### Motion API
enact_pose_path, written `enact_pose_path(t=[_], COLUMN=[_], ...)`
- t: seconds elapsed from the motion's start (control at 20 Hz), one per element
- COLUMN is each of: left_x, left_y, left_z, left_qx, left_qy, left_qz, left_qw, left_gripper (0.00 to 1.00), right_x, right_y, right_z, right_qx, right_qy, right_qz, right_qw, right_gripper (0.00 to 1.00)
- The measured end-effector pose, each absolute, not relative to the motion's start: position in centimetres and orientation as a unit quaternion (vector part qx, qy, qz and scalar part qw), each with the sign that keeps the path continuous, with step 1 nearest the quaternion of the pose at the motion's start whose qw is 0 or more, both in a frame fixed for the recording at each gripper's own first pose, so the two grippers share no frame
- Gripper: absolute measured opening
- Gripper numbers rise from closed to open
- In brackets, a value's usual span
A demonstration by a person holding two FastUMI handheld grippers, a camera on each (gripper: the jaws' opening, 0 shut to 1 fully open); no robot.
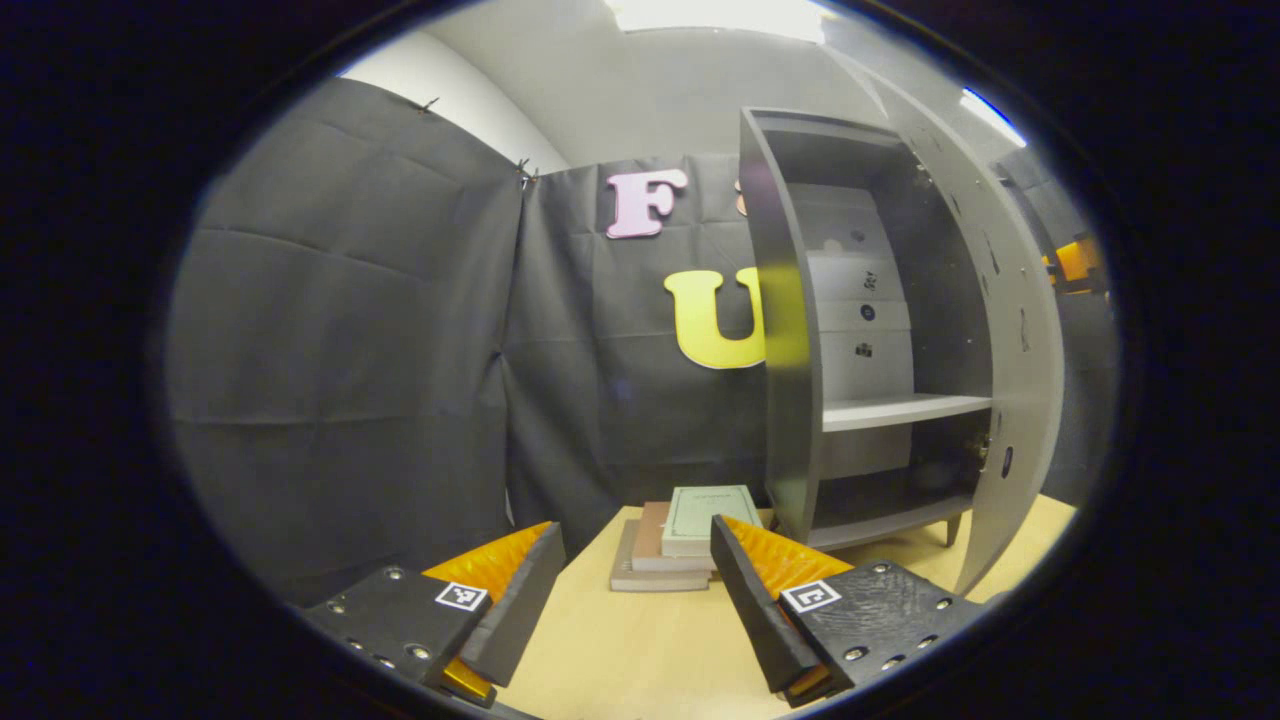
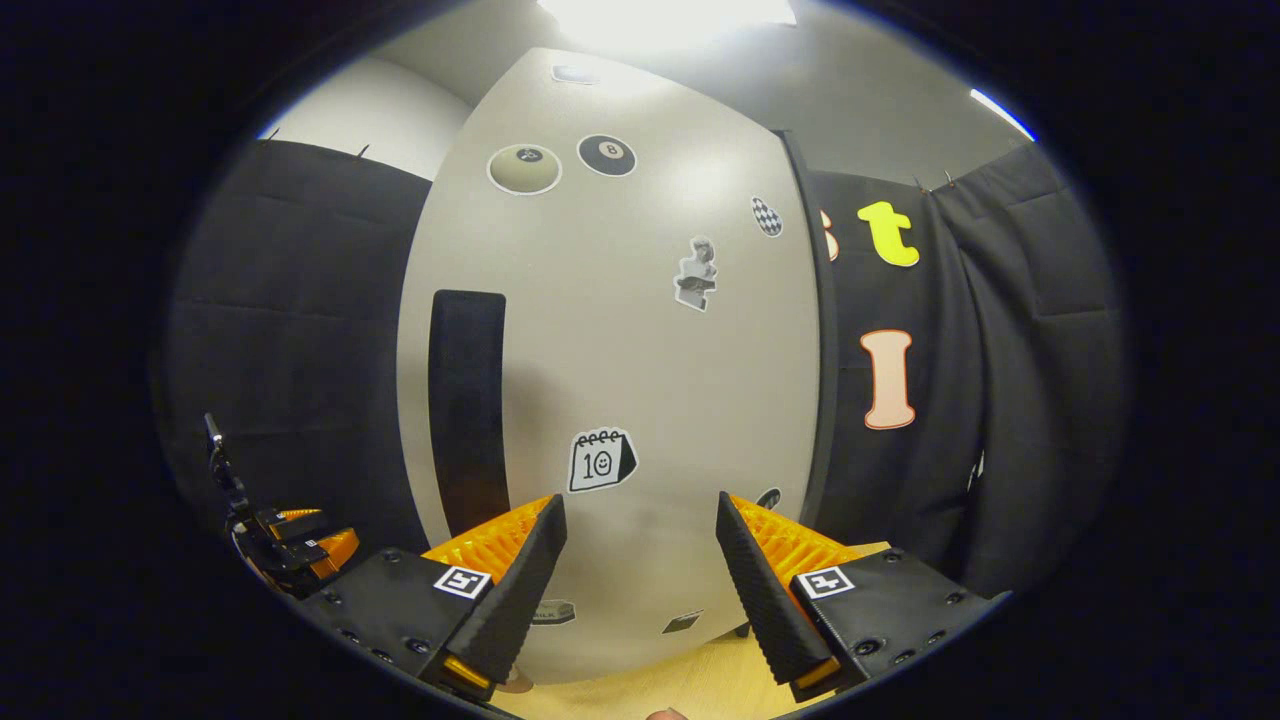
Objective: Open the cabinet door with the right hand, grasp the bottle in the cabinet with the left hand and place it on the coaster, then close the cabinet door with the right hand.
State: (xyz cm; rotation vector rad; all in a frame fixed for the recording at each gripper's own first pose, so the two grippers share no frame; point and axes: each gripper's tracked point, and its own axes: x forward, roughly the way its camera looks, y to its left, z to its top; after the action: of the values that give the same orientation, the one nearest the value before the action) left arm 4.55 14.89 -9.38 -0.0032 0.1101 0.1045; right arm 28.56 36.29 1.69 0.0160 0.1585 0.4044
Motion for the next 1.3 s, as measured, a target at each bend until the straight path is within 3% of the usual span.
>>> enact_pose_path(t=[0.3, 0.4, 0.85, 0.9, 0.95, 1.2, 1.3], left_x=[3.7, 3.4, 2.4, 2.4, 2.6, 2.5, 2.7], left_y=[19.1, 20.3, 24.2, 24.5, 24.6, 24.9, 24.8], left_z=[-10.6, -10.9, -12.0, -12.0, -12.0, -12.2, -12.3], left_qx=[-0.003, -0.003, 0.003, 0.003, 0.003, 0.002, 0.003], left_qy=[0.064, 0.064, 0.077, 0.078, 0.077, 0.08, 0.082], left_qz=[0.075, 0.084, 0.109, 0.111, 0.112, 0.116, 0.115], left_qw=[0.995, 0.994, 0.991, 0.991, 0.991, 0.99, 0.99], left_gripper=[0.9, 0.9, 0.87, 0.91, 0.87, 0.9, 0.87], right_x=[32.0, 33.0, 37.8, 38.2, 37.9, 38.5, 38.3], right_y=[41.5, 42.8, 45.5, 45.7, 45.8, 46.5, 46.6], right_z=[1.4, 1.2, 0.7, 0.6, 0.4, 0.5, 0.4], right_qx=[0.012, 0.003, 0.003, 0.006, 0.01, 0.014, 0.019], right_qy=[0.07, 0.067, 0.066, 0.069, 0.073, 0.072, 0.067], right_qz=[0.212, 0.203, 0.187, 0.183, 0.18, 0.174, 0.175], right_qw=[0.975, 0.977, 0.98, 0.981, 0.981, 0.982, 0.982], right_gripper=[0.95, 0.92, 0.95, 0.92, 0.92, 0.92, 0.92])
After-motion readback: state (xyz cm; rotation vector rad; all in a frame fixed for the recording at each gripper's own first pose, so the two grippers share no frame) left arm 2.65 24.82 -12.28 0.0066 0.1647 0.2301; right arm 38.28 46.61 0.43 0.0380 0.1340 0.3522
